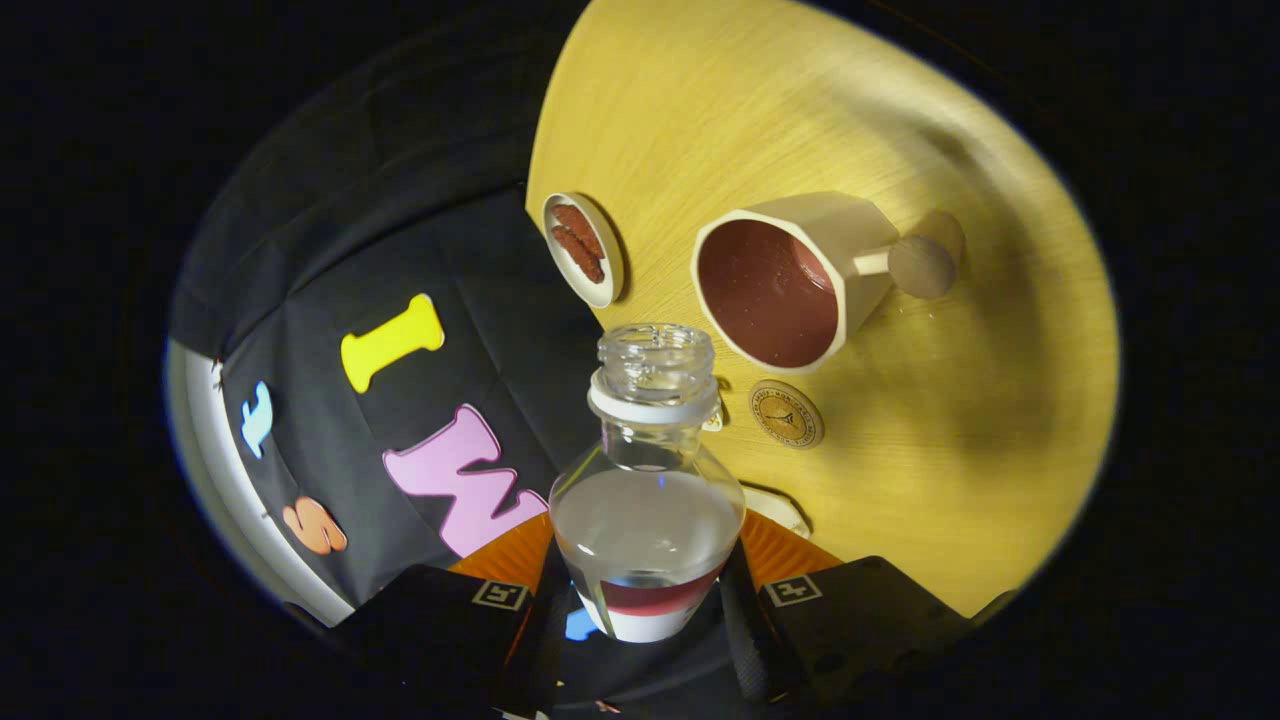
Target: Take the bottle from table, then pour the juice into the cup, finally place the bottle on the coaster
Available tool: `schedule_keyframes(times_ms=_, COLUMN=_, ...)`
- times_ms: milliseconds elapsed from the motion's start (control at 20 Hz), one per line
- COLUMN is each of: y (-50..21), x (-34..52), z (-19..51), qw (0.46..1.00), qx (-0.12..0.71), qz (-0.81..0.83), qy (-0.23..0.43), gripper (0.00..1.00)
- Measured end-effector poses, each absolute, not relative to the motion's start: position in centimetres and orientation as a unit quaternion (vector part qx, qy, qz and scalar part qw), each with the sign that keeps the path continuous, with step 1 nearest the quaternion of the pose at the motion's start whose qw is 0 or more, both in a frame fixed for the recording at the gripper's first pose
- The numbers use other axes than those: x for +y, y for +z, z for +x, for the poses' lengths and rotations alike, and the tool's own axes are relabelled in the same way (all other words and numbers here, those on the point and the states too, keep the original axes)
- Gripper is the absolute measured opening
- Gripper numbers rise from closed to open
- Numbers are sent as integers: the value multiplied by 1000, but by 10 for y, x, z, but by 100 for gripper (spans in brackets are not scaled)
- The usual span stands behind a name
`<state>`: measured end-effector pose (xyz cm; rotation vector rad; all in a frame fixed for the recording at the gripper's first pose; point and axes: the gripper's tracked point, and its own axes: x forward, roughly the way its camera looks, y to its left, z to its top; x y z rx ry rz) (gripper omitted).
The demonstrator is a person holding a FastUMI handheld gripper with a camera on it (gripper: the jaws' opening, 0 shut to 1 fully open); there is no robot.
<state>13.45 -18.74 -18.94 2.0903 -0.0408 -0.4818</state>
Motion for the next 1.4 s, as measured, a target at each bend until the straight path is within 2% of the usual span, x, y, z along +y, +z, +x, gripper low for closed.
schedule_keyframes(times_ms=400, y=-202, x=-156, z=105, qw=736, qx=28, qz=644, qy=-204, gripper=70)
schedule_keyframes(times_ms=700, y=-231, x=-126, z=81, qw=866, qx=24, qz=445, qy=-225, gripper=70)
schedule_keyframes(times_ms=900, y=-256, x=-114, z=63, qw=918, qx=70, qz=297, qy=-254, gripper=70)
schedule_keyframes(times_ms=1050, y=-258, x=-105, z=64, qw=940, qx=92, qz=216, qy=-247, gripper=70)
schedule_keyframes(times_ms=1400, y=-253, x=-96, z=98, qw=958, qx=110, qz=103, qy=-245, gripper=70)
